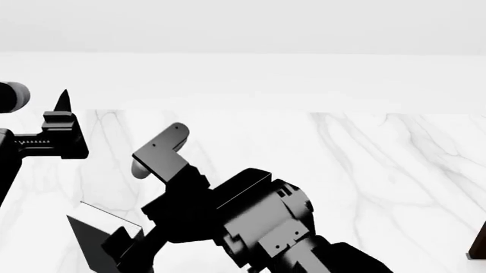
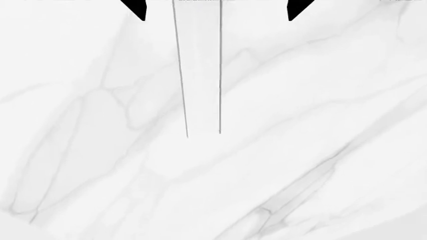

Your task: Pick up the book on the left and place it on top of the shelf.

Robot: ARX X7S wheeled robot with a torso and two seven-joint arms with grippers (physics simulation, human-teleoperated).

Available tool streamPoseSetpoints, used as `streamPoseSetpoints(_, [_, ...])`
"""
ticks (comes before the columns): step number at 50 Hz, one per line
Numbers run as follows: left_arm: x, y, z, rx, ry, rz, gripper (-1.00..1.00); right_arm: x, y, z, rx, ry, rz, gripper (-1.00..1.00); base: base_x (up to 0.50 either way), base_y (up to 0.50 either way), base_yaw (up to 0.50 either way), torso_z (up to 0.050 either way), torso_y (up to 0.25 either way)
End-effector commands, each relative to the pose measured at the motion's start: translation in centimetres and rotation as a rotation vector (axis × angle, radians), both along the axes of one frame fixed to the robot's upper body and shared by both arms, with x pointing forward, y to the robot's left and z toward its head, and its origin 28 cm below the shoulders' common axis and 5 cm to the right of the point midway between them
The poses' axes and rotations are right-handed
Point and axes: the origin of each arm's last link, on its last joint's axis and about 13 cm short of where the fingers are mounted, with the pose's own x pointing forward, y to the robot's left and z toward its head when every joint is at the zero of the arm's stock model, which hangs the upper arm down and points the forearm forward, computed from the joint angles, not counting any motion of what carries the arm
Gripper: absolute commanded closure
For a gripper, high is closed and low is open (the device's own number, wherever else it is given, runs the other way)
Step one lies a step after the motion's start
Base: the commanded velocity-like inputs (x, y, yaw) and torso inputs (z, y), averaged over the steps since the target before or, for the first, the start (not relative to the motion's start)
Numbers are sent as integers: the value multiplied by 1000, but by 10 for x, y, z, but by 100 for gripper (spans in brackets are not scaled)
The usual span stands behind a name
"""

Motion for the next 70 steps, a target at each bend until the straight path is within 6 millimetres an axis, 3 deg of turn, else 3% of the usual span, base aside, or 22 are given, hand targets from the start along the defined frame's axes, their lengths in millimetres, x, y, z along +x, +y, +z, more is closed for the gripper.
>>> streamPoseSetpoints(1, [-1,0,0,-2,-2,-6,-100,4,-5,-4,-10,-1,-40,-100,0,0,0,0,0])
streamPoseSetpoints(37, [-1,-1,-4,-16,9,-36,-100,5,-8,-4,-2,1,-60,-100,0,0,0,-1,-27])
streamPoseSetpoints(38, [-1,-1,-5,-14,10,-34,-100,5,-8,-5,-3,-1,-63,100,0,0,0,0,0])
streamPoseSetpoints(60, [-3,0,-5,-23,22,-52,-100,6,-9,-3,4,-6,-73,100,0,0,0,0,0])
streamPoseSetpoints(70, [-4,-1,-4,-28,19,-58,-100,7,-8,-2,2,-10,-69,100,0,0,0,0,250])
